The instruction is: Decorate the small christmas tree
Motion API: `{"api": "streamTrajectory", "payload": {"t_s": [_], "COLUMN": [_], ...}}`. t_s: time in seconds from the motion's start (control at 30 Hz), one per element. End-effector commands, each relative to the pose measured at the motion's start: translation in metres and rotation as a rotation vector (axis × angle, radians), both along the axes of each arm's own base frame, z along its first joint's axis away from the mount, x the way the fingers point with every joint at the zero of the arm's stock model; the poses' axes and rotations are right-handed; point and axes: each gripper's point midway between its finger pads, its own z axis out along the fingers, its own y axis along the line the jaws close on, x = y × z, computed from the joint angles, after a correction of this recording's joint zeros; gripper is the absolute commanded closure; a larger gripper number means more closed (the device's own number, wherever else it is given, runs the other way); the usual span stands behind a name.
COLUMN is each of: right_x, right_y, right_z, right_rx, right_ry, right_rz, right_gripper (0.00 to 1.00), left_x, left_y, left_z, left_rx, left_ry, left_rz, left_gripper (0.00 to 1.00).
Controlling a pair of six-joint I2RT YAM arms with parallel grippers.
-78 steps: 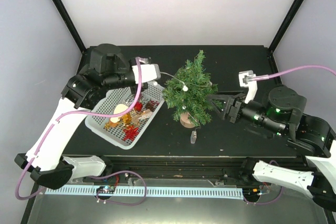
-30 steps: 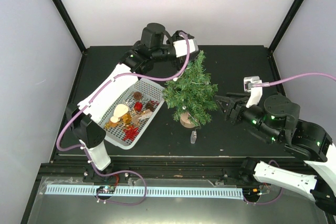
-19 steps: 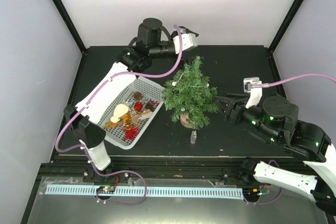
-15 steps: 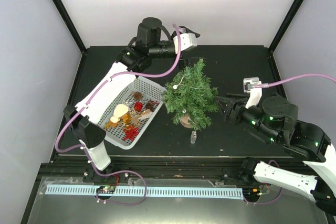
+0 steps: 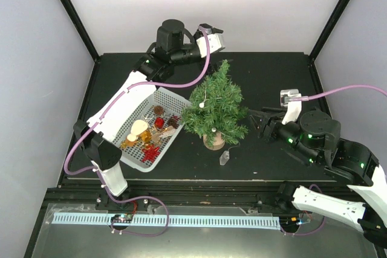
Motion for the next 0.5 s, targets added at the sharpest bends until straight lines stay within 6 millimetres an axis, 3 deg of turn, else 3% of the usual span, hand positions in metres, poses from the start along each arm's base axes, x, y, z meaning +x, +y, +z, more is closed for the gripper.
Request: {"api": "streamTrajectory", "payload": {"t_s": [0.0,0.27,0.47], "right_x": [0.002,0.002,0.003], "right_y": [-0.006,-0.009,-0.013], "right_z": [0.002,0.003,-0.002], "right_rx": [0.014,0.014,0.006], "right_ry": [-0.016,-0.023,-0.020], "right_rz": [-0.033,-0.042,-0.061], "right_gripper": [0.39,0.39,0.39], "left_x": [0.032,0.045,0.068], "left_y": [0.013,0.047,0.111], "left_z": [-0.005,0.001,0.018], "left_rx": [0.004,-0.003,-0.056], "left_ry": [-0.041,-0.049,-0.029], "left_rz": [0.127,0.233,0.406], "left_gripper": [0.01,0.01,0.01]}}
